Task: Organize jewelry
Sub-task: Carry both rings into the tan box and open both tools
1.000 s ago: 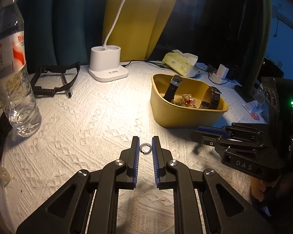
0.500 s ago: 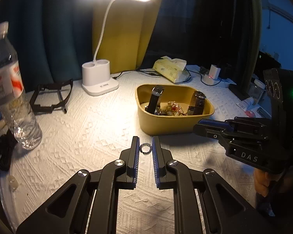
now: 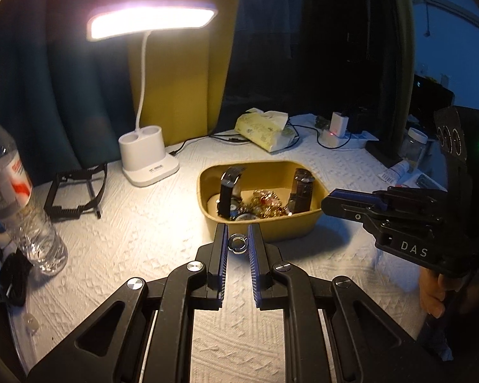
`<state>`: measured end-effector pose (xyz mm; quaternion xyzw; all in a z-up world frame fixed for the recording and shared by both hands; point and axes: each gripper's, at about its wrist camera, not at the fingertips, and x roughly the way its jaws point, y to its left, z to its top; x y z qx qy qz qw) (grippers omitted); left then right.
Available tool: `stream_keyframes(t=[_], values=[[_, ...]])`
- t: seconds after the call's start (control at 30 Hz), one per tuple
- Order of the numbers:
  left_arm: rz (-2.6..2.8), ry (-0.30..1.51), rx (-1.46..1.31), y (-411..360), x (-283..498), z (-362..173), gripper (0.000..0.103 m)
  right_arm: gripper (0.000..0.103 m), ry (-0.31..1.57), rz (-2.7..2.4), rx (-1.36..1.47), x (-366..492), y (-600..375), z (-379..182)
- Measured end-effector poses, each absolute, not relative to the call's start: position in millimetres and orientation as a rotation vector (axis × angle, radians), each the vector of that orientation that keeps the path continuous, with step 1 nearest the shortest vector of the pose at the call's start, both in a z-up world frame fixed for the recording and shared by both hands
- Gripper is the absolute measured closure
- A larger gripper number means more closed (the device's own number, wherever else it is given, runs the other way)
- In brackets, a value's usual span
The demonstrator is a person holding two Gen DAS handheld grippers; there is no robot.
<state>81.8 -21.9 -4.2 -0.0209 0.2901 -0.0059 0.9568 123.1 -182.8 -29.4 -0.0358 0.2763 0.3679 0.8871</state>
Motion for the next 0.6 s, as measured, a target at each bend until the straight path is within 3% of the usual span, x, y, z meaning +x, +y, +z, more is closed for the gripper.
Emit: stream_keyframes(t=[0.6], values=[[-0.052,0.551,0.032,-45.9,110.1,16.9,0.088,0.09,0.514,0.753,-0.041,146.7,-200.4,-9.6]])
